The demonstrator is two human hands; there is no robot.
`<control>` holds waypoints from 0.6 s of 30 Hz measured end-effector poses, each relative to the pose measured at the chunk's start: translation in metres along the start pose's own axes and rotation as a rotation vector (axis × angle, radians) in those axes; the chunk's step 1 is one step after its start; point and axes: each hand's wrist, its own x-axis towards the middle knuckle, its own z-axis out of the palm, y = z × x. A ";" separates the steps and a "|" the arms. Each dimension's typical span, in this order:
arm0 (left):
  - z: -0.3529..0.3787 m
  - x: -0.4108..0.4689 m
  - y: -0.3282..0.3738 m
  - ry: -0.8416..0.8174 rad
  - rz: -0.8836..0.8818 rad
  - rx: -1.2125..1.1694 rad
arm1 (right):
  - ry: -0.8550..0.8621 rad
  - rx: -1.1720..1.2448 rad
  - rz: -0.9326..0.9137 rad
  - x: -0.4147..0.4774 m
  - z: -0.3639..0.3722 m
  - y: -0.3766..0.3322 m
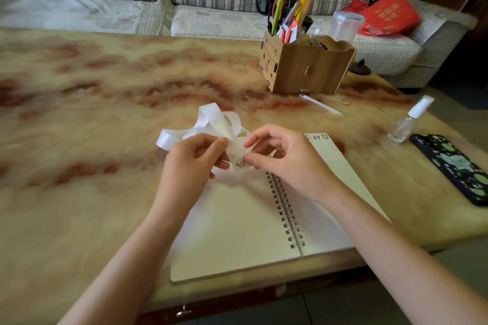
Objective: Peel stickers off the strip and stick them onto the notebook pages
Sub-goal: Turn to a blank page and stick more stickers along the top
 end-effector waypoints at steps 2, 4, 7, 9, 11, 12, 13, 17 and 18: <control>0.000 0.000 0.000 0.002 0.004 0.004 | 0.010 0.034 -0.014 -0.001 0.000 0.000; 0.000 -0.001 0.000 0.001 0.007 0.008 | 0.016 0.048 -0.032 -0.001 0.000 0.000; 0.001 -0.002 0.002 -0.008 -0.009 -0.002 | 0.019 0.044 -0.054 -0.001 0.002 0.000; 0.002 -0.003 0.004 -0.023 -0.024 -0.020 | 0.035 0.036 -0.063 -0.001 0.001 0.001; 0.002 -0.004 0.006 -0.049 -0.045 -0.042 | 0.055 0.029 -0.063 -0.001 0.001 0.002; 0.002 -0.005 0.007 -0.068 -0.053 -0.047 | 0.063 0.024 -0.062 -0.001 0.000 0.002; 0.002 -0.005 0.007 -0.087 -0.054 -0.044 | 0.068 0.019 -0.061 -0.001 0.000 0.002; 0.001 -0.006 0.007 -0.115 -0.040 -0.029 | 0.058 -0.011 -0.072 -0.002 0.000 0.001; 0.001 -0.006 0.007 -0.113 -0.036 -0.028 | 0.055 -0.014 -0.076 -0.003 0.000 0.001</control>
